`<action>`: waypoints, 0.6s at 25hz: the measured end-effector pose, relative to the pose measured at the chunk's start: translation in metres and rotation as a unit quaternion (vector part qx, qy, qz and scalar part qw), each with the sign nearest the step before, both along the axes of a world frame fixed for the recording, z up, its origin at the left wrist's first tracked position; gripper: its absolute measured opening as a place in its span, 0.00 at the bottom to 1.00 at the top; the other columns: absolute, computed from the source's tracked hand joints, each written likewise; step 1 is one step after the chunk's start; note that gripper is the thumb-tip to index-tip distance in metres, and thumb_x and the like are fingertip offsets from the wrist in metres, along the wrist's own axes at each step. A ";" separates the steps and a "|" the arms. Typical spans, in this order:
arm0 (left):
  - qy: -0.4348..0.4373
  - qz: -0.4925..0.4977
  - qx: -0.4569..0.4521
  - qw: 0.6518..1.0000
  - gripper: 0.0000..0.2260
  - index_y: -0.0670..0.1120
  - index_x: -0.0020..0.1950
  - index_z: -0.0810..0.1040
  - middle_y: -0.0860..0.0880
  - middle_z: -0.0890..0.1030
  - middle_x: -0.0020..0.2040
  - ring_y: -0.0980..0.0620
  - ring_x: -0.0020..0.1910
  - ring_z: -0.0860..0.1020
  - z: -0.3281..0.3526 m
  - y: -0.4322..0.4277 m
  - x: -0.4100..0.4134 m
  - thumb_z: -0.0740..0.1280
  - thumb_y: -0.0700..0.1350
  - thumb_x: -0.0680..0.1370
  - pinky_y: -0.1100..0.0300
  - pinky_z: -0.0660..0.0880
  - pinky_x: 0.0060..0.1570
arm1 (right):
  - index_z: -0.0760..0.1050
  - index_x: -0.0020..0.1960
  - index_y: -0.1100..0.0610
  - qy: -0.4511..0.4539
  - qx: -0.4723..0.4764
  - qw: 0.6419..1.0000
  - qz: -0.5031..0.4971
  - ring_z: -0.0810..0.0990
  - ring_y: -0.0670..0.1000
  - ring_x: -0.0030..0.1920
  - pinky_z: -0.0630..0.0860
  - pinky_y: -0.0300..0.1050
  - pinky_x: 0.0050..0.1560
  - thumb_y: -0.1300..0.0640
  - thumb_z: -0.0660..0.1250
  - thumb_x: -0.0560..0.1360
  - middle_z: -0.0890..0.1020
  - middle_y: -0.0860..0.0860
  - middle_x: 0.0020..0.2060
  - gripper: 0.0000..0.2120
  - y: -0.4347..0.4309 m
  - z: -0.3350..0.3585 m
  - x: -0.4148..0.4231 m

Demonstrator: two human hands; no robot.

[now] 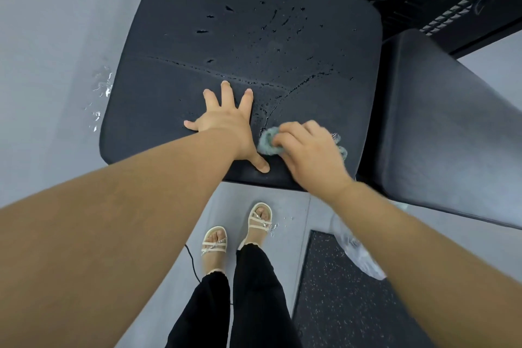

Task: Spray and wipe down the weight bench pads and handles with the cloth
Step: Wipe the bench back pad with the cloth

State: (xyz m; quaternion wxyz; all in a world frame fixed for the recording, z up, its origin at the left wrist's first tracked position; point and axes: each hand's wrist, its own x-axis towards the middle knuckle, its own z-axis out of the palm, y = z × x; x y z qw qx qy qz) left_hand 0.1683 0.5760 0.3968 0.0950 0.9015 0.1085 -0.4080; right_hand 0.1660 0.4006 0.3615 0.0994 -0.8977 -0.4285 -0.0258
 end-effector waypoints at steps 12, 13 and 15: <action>0.000 -0.003 0.008 1.000 0.65 0.55 0.75 0.33 0.48 0.35 0.76 0.39 0.74 0.39 0.000 0.001 -0.001 0.75 0.68 0.54 0.32 0.63 0.63 | 0.76 0.46 0.55 0.001 -0.010 0.999 -0.041 0.74 0.58 0.38 0.71 0.48 0.34 0.59 0.66 0.70 0.79 0.55 0.45 0.05 0.022 -0.004 0.009; 0.000 -0.005 0.009 1.000 0.65 0.55 0.75 0.33 0.48 0.35 0.76 0.39 0.74 0.39 0.000 0.001 -0.002 0.75 0.69 0.54 0.33 0.63 0.63 | 0.75 0.47 0.53 0.014 -0.012 0.999 0.042 0.73 0.57 0.39 0.70 0.48 0.35 0.59 0.65 0.72 0.80 0.54 0.46 0.05 0.005 -0.001 0.010; 0.002 -0.008 0.013 1.000 0.65 0.55 0.75 0.33 0.47 0.35 0.76 0.38 0.75 0.39 0.000 0.001 -0.001 0.75 0.69 0.54 0.33 0.63 0.63 | 0.72 0.50 0.50 -0.015 -0.026 0.995 0.099 0.74 0.57 0.39 0.70 0.49 0.36 0.57 0.63 0.74 0.80 0.54 0.47 0.06 -0.023 0.008 0.050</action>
